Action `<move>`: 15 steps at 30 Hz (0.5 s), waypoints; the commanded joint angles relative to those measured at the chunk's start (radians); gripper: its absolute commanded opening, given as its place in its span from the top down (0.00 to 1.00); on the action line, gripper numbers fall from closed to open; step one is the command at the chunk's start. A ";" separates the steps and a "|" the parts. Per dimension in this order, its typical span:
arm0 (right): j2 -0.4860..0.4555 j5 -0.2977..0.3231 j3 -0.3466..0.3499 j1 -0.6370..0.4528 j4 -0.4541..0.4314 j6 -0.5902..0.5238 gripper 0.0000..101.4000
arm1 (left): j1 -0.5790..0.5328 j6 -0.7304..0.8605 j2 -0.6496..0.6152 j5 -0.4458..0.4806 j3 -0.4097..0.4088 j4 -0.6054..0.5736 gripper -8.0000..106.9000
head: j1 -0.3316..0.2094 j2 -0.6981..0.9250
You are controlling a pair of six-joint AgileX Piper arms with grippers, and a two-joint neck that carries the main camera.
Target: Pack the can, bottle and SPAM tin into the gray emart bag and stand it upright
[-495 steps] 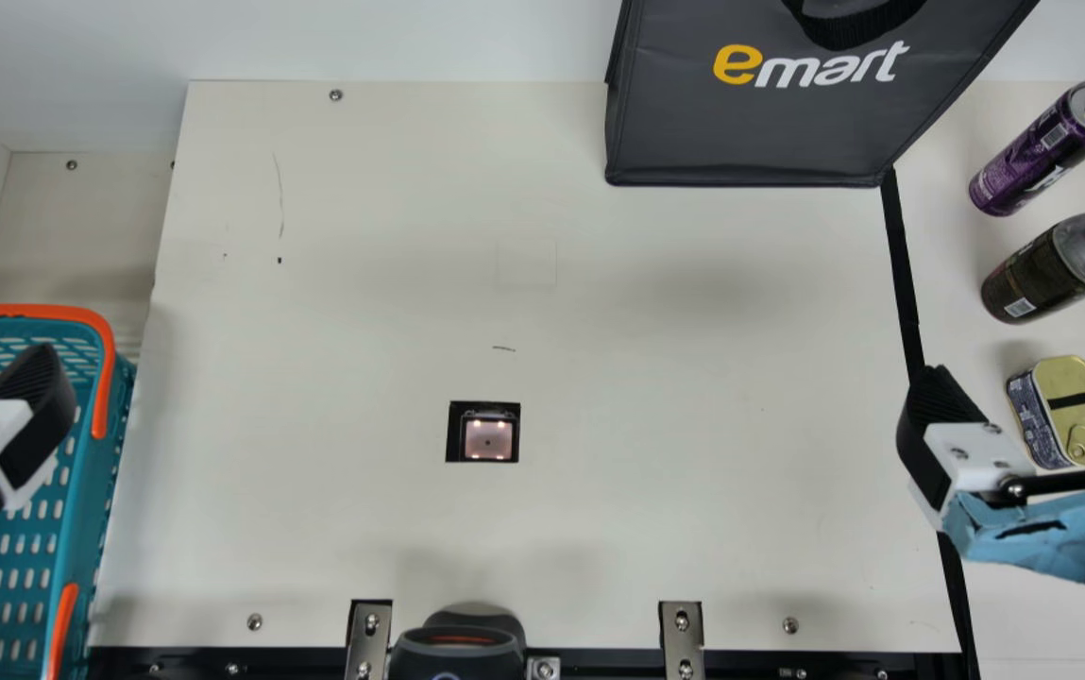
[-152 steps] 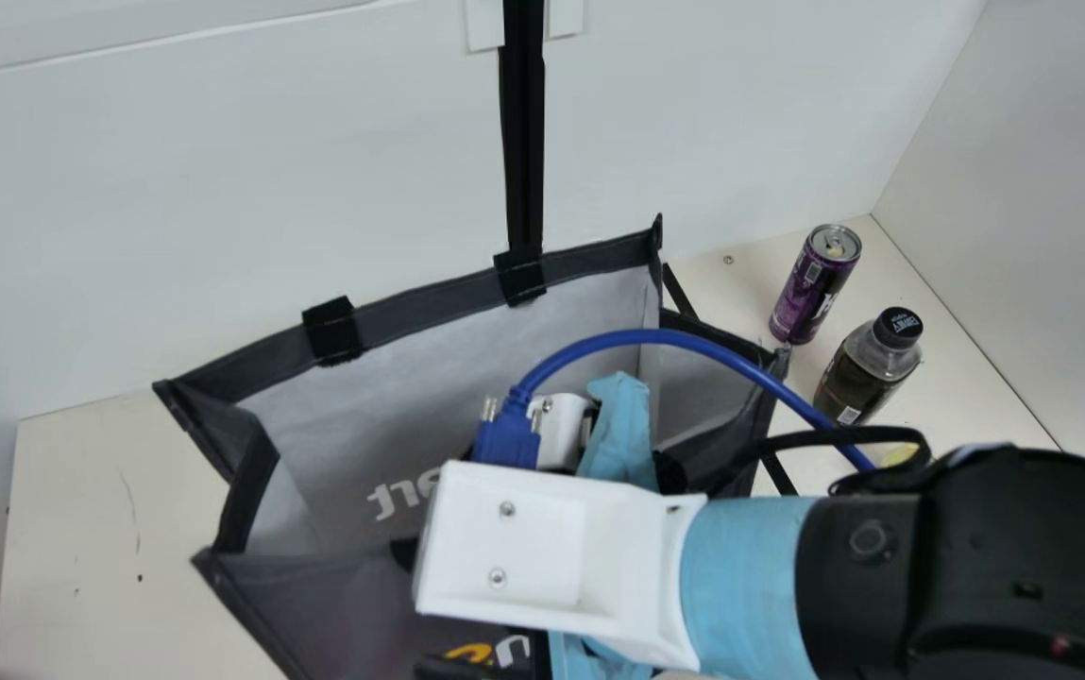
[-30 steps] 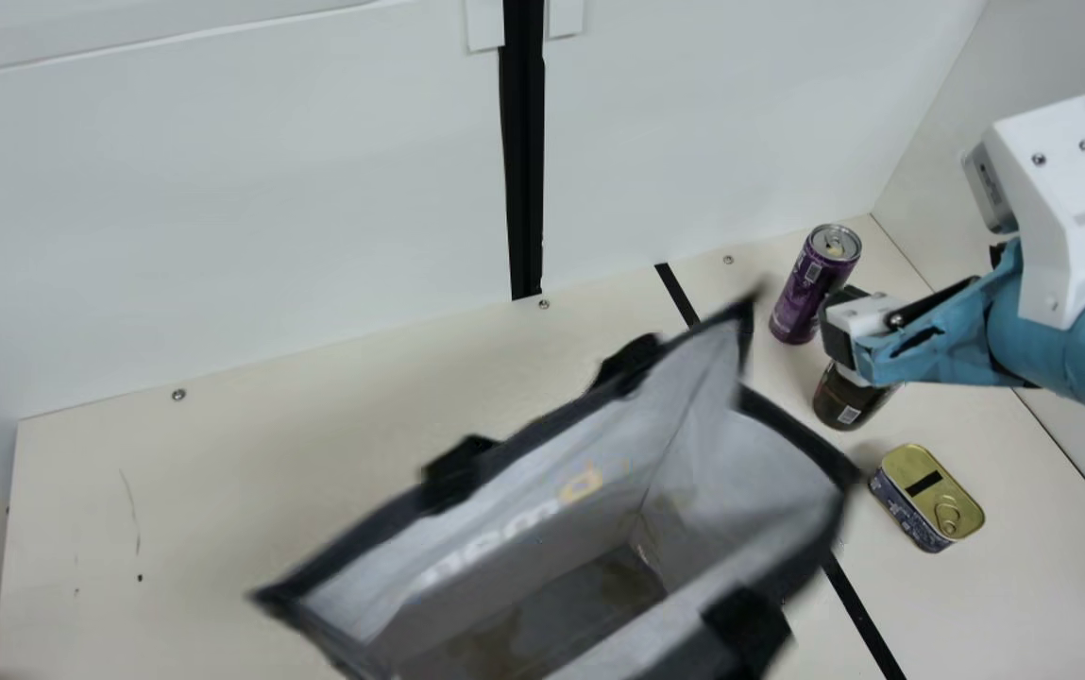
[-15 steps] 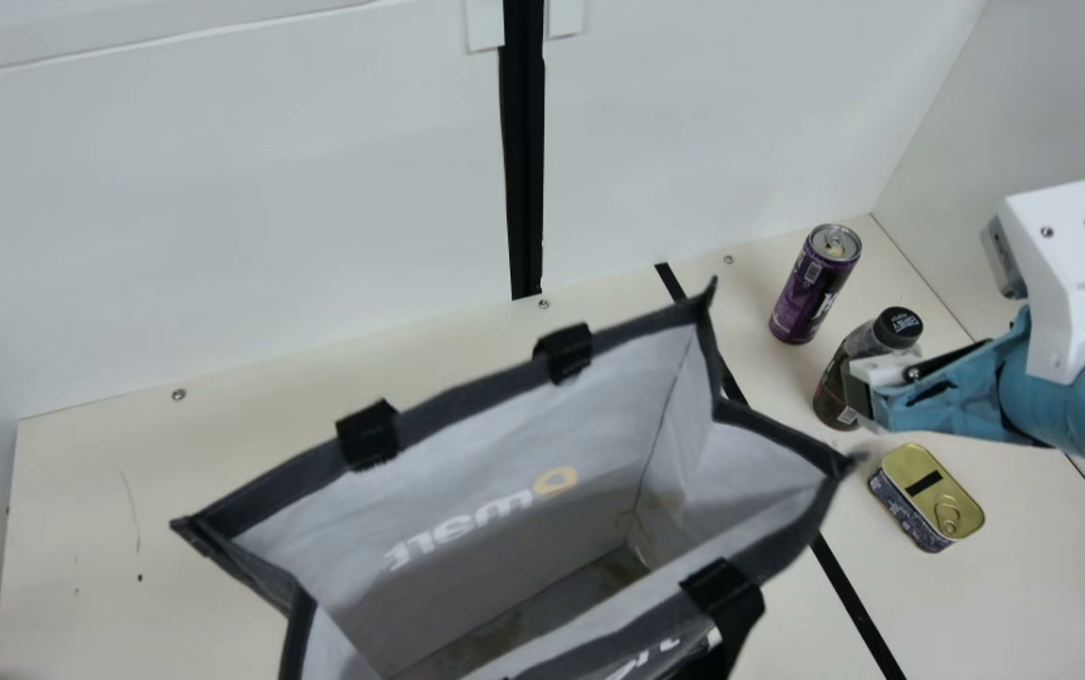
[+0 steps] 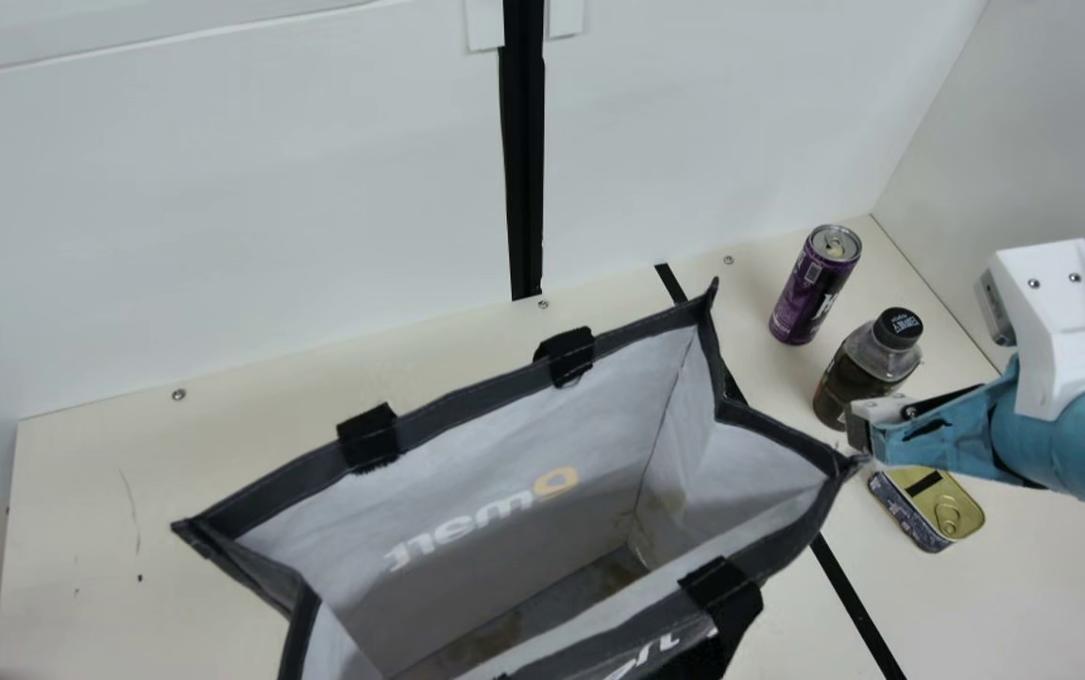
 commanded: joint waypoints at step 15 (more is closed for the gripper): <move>0.000 0.000 0.000 0.000 0.000 0.000 0.06 | -0.001 -0.001 0.001 -0.001 0.000 0.001 0.15 | -0.021 -0.001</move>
